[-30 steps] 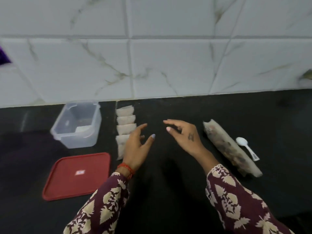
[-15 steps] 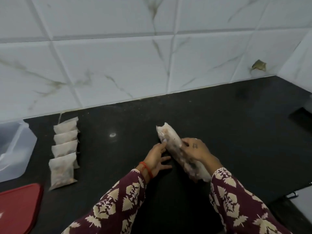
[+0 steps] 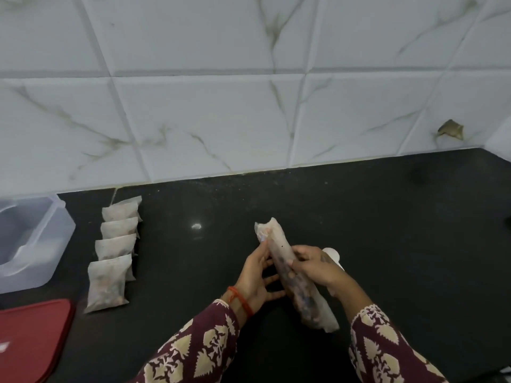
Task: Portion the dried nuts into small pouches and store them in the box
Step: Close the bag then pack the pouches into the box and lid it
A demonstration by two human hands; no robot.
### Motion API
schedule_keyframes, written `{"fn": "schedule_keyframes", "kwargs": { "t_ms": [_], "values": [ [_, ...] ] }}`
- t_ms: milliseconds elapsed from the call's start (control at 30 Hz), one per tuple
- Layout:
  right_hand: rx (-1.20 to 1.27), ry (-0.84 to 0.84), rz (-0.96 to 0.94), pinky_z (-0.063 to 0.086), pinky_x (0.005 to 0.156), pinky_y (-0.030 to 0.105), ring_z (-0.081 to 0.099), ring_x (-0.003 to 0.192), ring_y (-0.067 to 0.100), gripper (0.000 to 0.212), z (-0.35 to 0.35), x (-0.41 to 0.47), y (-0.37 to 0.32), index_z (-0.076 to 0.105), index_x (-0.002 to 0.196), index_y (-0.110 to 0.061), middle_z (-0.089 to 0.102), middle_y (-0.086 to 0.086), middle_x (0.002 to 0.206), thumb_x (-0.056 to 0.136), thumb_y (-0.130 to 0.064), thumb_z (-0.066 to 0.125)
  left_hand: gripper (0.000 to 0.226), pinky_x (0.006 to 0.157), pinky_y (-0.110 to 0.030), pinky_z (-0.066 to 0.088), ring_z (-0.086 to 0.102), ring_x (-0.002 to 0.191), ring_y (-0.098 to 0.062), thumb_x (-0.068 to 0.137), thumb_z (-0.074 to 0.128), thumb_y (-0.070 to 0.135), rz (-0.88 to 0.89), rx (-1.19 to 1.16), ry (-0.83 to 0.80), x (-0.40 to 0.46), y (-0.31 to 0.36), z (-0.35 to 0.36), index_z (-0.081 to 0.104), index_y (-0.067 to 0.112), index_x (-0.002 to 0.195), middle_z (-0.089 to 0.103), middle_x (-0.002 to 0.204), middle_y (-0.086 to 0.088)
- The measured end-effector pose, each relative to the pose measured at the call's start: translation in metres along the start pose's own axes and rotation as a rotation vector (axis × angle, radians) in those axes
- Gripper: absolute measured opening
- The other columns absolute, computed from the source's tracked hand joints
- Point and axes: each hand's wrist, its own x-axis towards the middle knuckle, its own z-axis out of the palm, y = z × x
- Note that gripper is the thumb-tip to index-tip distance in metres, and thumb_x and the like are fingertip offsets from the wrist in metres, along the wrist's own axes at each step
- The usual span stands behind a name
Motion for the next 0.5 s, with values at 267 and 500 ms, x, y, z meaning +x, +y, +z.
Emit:
{"fn": "schedule_keyframes", "kwargs": {
  "t_ms": [267,500],
  "values": [
    [0.097,-0.082,-0.111,0.051,0.081,0.022,0.065,0.099,0.005,0.026,0.052,-0.003,-0.068,0.063,0.114,-0.026,0.070,-0.007,0.106,0.091,-0.016,0.059,0.062,0.085,-0.046,0.052,0.057,0.114,-0.027,0.086,0.039,0.067,0.122,-0.012,0.033,-0.055,0.042,-0.060,0.062,0.019,0.119,0.059,0.125,-0.006],
    [0.138,-0.165,-0.239,0.051,0.086,0.026,0.067,0.095,0.007,0.024,0.126,0.012,-0.160,0.066,0.110,-0.027,0.073,-0.005,0.099,0.091,-0.013,0.060,0.065,0.091,-0.050,0.050,0.059,0.111,-0.028,0.085,0.036,0.068,0.282,-0.016,0.120,-0.122,0.100,-0.145,0.060,0.021,0.123,0.062,0.120,-0.008]
  ]
}}
